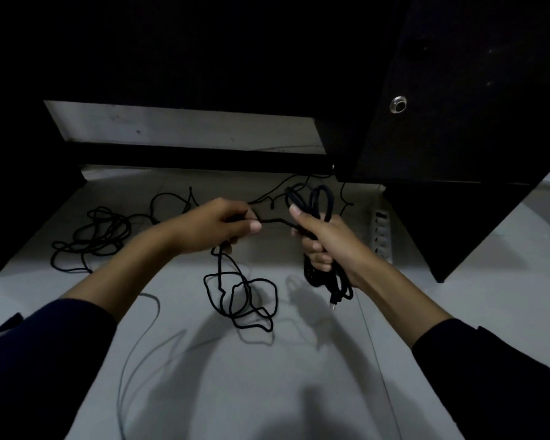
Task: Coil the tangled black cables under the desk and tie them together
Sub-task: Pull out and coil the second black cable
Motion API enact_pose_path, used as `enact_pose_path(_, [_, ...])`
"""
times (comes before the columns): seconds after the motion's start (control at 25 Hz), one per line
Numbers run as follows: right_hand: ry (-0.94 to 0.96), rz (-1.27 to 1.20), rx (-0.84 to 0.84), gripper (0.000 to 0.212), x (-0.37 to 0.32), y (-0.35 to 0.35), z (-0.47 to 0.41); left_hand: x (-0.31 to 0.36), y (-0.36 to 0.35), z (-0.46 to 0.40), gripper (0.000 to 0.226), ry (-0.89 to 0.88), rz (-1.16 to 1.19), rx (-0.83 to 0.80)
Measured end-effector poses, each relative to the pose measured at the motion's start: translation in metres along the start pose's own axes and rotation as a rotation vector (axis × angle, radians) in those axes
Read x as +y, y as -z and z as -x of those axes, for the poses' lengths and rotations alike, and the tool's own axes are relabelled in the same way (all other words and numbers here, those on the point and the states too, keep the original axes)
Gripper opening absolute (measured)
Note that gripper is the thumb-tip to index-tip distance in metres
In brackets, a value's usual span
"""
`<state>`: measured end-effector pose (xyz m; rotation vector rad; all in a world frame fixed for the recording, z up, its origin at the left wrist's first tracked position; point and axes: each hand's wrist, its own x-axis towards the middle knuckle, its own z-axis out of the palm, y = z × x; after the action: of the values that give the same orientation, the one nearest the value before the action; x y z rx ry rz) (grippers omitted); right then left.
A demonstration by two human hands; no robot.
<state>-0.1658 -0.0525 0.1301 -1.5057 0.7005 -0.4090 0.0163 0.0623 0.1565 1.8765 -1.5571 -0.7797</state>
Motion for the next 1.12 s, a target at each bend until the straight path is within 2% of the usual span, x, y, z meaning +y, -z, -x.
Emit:
enact_pose_path(0.12, [0.110, 0.016, 0.014, 0.046, 0.002, -0.006, 0.003, 0.004, -0.011, -0.005, 0.015, 0.054, 0.460, 0.150])
enact_pose_path(0.2, [0.167, -0.001, 0.042, 0.045, 0.003, -0.013, 0.004, 0.013, -0.020, -0.013, 0.016, 0.096, 0.726, 0.188])
enact_pose_path(0.32, [0.216, 0.004, 0.077, 0.037, 0.004, -0.020, 0.003, 0.029, -0.027, -0.019, 0.020, 0.107, 0.944, 0.183])
enact_pose_path(0.4, [0.282, 0.025, 0.054, 0.027, 0.005, -0.026, 0.004, 0.036, -0.030, -0.021, 0.028, 0.079, 0.990, 0.138])
enact_pose_path(0.48, [0.333, 0.034, 0.023, 0.025, 0.006, -0.030, 0.006, 0.040, -0.029, -0.021, 0.030, 0.094, 1.048, 0.125])
enact_pose_path(0.68, [0.282, 0.048, -0.030, 0.023, 0.011, -0.029, 0.005, 0.044, -0.020, -0.021, 0.025, 0.233, 1.276, 0.158])
enact_pose_path(0.88, [0.276, 0.056, -0.035, 0.012, 0.011, -0.030, 0.009, 0.044, -0.017, -0.022, 0.023, 0.271, 1.427, 0.155])
enact_pose_path(1.0, [0.302, 0.057, 0.004, 0.023, 0.009, -0.029, 0.008, 0.044, -0.014, -0.021, 0.018, 0.285, 1.441, 0.156])
enact_pose_path(1.12, [0.308, 0.017, 0.037, 0.023, 0.011, -0.027, 0.004, 0.040, -0.016, -0.021, 0.016, 0.235, 1.258, 0.202])
